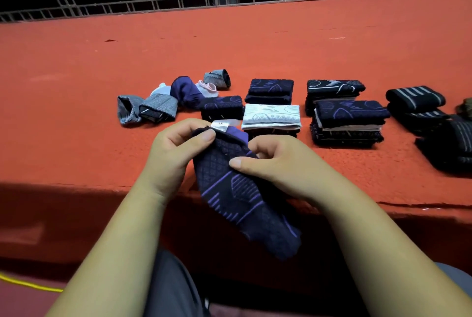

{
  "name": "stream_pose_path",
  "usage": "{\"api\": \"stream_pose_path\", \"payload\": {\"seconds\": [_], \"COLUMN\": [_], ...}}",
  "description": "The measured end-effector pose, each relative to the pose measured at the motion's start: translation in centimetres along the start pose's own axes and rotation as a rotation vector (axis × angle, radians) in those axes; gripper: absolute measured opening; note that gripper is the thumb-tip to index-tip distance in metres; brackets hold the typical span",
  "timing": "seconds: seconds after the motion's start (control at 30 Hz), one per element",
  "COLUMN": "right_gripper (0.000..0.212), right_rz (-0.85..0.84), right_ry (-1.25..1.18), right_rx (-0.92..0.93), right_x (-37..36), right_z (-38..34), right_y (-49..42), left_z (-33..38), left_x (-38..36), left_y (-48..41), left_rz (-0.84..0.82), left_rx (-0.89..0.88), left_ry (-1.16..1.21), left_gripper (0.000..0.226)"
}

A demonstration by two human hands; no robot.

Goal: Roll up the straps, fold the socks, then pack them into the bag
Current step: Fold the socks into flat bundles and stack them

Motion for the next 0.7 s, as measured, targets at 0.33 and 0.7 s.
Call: {"api": "stream_pose_path", "payload": {"seconds": [0.33,0.7], "right_gripper": [0.031,0.026], "right_rz": [0.286,0.246], "right_ry": [0.146,0.152], "right_rx": [-0.045,0.012], "right_x": [0.6,0.3], "right_z": [0.6,0.6], "right_y": [0.1,0.7], "left_z": [1.8,-1.3], "left_x": [-3.0,-0.3], "left_y": [0.3,-0.7], "left_rz": [-0.086,0.407], "left_rx": [-0.575,0.010], "left_ry": [-0.965,-0.472], "left_gripper": [0.024,0.022]}}
Point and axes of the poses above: each hand's wrist, its own y-axis away from the middle knuckle, its own x-axis out of the back of the hand, z = x × y, the point moved 3 cm from there along -y, towards the middle knuckle, and after that the axes turned 2 degrees about y, right-handed, at the moved point
